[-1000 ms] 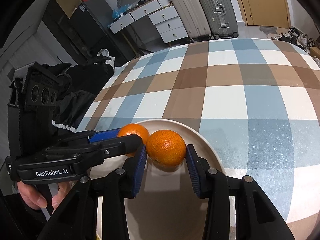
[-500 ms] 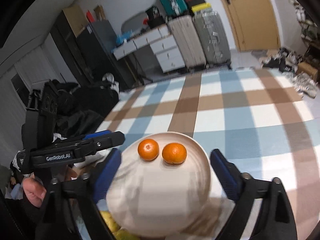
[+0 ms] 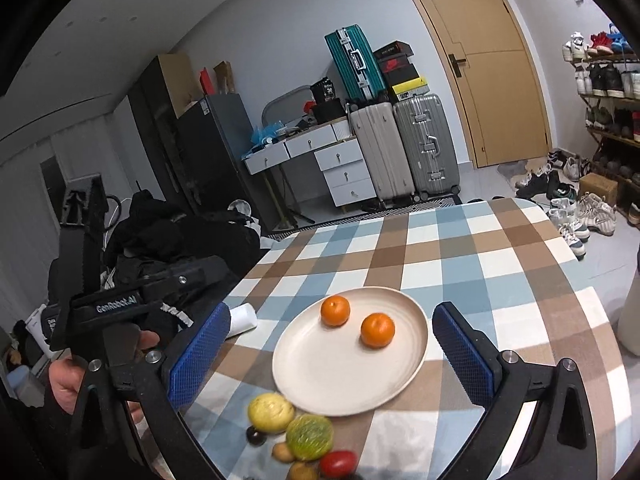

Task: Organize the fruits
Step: 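Withdraw both tools from the plate back toward the fruit pile, then grasp the yellow lemon with the left tool while the right tool grasps the green melon, then place the lemon and green melon on the plate and open both tools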

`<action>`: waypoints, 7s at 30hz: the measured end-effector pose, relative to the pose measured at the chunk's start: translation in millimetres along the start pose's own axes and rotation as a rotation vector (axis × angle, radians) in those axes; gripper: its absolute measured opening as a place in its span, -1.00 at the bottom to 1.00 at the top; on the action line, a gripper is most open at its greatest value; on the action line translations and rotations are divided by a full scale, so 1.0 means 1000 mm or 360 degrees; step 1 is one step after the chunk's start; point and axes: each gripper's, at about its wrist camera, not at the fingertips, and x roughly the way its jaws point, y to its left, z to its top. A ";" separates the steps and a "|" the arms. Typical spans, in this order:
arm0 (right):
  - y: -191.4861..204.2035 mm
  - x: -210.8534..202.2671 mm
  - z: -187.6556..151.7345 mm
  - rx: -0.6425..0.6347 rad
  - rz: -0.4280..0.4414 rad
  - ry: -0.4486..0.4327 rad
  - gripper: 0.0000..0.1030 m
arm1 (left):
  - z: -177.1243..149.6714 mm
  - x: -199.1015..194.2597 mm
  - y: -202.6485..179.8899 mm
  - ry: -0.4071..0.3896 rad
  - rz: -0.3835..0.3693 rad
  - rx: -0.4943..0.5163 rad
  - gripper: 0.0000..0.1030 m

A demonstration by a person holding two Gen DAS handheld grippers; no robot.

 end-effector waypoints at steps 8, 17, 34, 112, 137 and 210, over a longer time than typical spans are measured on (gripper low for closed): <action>0.019 -0.021 -0.032 0.0010 -0.0027 -0.0047 1.00 | -0.047 -0.027 0.004 0.0019 0.0058 -0.0028 0.98; 0.022 -0.009 -0.076 -0.0033 -0.0118 0.0125 1.00 | -0.092 -0.003 0.025 0.0229 -0.0026 -0.0128 0.98; 0.017 0.014 -0.101 -0.0020 -0.0093 0.0299 1.00 | -0.114 0.072 0.030 0.0530 -0.0239 -0.0248 0.98; 0.016 0.105 -0.093 0.0023 -0.0044 0.0691 0.70 | -0.109 0.057 0.100 0.0531 -0.0549 -0.0521 -0.11; 0.017 0.077 -0.085 0.0046 0.0041 0.0528 -0.10 | -0.104 0.051 0.089 0.0537 -0.0488 -0.0470 -0.11; -0.054 0.202 0.038 0.0126 0.0017 0.0475 0.45 | -0.018 0.165 0.039 0.0491 -0.0180 -0.0136 0.15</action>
